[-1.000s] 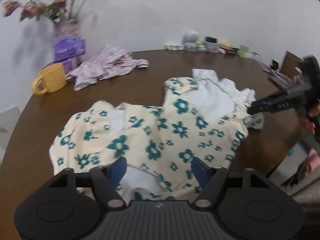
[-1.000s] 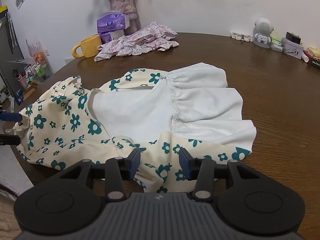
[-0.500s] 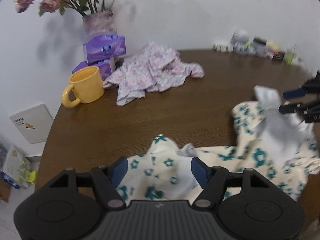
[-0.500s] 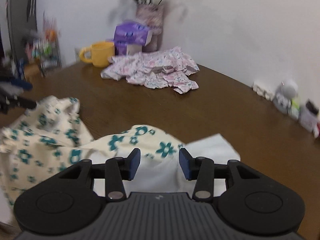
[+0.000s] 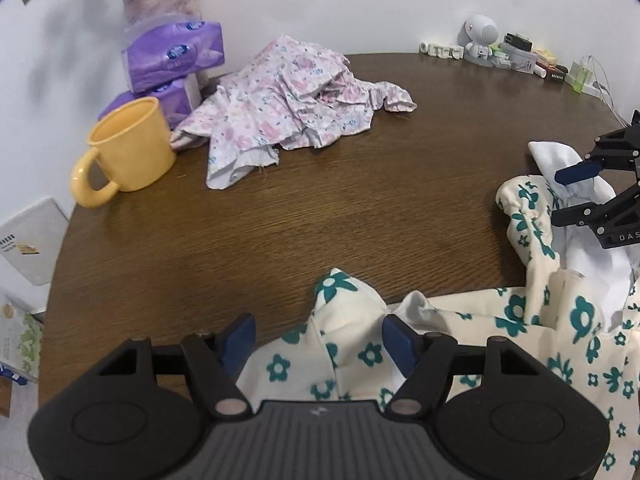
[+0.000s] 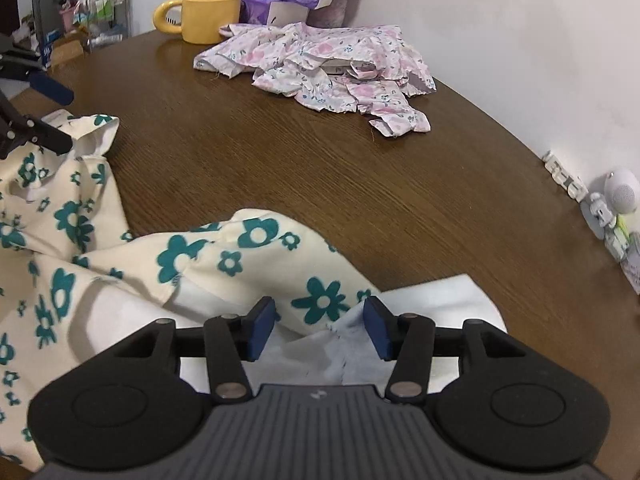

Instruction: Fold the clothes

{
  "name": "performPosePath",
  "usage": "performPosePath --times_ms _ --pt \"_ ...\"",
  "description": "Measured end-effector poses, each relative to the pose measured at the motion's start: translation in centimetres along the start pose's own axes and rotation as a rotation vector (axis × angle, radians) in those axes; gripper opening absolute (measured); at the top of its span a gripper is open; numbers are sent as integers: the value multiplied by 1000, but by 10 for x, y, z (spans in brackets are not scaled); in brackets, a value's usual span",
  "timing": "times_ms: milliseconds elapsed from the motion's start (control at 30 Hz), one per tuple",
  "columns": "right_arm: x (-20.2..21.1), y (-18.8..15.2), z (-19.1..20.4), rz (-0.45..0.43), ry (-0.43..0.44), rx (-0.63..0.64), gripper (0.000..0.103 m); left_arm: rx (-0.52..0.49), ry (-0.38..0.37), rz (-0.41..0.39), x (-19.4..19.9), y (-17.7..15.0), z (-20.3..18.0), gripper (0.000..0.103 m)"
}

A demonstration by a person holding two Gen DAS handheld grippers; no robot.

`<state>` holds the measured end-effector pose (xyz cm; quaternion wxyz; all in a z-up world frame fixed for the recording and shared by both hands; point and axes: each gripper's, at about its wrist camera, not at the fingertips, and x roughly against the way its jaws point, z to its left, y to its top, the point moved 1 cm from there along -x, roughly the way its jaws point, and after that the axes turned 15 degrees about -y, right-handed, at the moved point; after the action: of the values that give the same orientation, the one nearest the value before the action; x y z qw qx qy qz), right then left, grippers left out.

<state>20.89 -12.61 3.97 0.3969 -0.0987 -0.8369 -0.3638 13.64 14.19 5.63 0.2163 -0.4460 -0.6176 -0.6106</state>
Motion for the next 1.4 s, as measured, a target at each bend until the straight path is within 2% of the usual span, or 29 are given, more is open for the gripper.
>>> performPosePath --times_ms 133,300,400,467,533,600,667,767,800,900,1167,1400 --pt "-10 5 0 6 13 17 51 -15 -18 6 -9 2 2 69" --pt "-21 12 -9 11 74 2 52 -40 -37 21 -17 6 0 68" --pt "-27 13 -13 22 108 -11 51 -74 -29 30 -19 7 -4 63" --pt "-29 14 -15 28 124 -22 49 -79 -37 35 -20 7 -5 58" --pt "-29 15 -17 32 146 -33 42 -80 -41 39 -21 8 -7 47" --pt "-29 16 -19 35 168 -46 28 -79 -43 42 -22 8 -8 46" --pt "-28 16 -18 34 174 -53 21 -76 -42 43 -22 8 -9 44" --pt "-26 16 -18 28 168 -63 13 -78 -33 43 -23 8 -10 27" --pt "-26 16 -19 26 166 -71 11 -80 -29 43 -23 8 -11 18" --pt "-24 14 -24 19 162 -111 9 -74 -14 31 -21 8 -12 5" --pt "-12 4 -43 -10 132 -205 7 -108 22 -40 -7 17 -21 3" --pt "0 -4 -66 -21 43 -301 6 -156 48 -118 -8 40 -28 3"
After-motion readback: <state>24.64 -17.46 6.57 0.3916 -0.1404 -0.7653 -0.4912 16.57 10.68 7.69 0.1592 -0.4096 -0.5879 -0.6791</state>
